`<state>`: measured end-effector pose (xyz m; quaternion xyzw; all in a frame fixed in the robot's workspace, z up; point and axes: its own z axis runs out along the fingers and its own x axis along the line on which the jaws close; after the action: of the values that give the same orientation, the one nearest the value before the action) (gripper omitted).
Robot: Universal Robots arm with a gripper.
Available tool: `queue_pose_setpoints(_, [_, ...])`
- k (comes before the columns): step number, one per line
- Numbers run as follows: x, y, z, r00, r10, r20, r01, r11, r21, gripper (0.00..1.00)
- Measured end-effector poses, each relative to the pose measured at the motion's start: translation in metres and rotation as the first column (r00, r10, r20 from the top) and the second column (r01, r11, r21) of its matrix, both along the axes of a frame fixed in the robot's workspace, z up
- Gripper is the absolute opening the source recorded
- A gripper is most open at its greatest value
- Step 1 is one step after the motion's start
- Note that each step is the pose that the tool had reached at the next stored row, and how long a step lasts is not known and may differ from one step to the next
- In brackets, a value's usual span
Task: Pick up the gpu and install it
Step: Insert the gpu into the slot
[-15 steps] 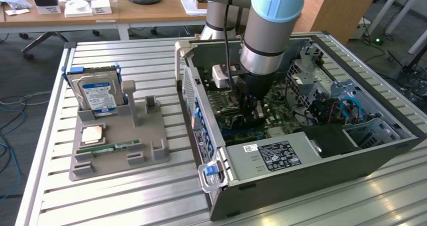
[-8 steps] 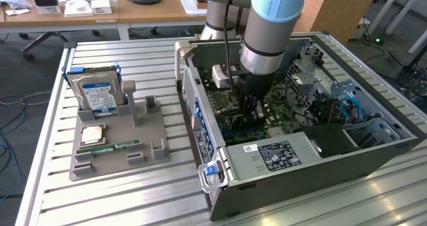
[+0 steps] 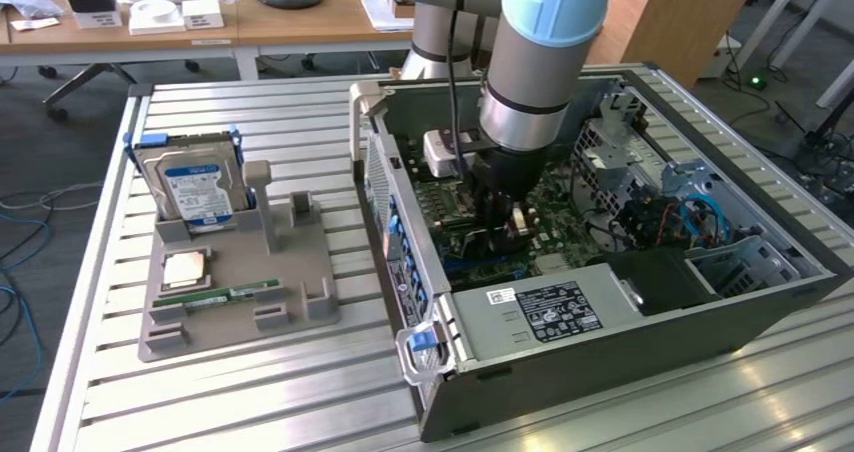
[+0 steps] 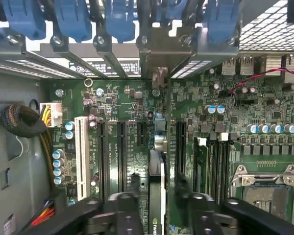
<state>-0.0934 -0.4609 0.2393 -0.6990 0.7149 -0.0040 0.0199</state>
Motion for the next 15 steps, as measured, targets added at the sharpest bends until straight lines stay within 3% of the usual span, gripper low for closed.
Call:
queue_pose_setpoints(1, [0.0,0.0,0.0,1.0,0.0,0.0001,0.0,1.0,0.0001,0.45])
queue_pose_setpoints(4, [0.0,0.0,0.0,1.0,0.0,0.0,0.0,1.0,-0.0001,0.62])
queue_pose_setpoints(6, [0.0,0.0,0.0001,1.0,0.0,0.0,0.0,1.0,-0.0001,0.62])
queue_pose_setpoints(7, [0.0,0.0,0.0,1.0,0.0,0.0,0.0,1.0,-0.0001,0.68])
queue_pose_setpoints(15, [0.0,0.0,0.006,1.0,0.0,0.0,0.0,1.0,-0.0001,0.68])
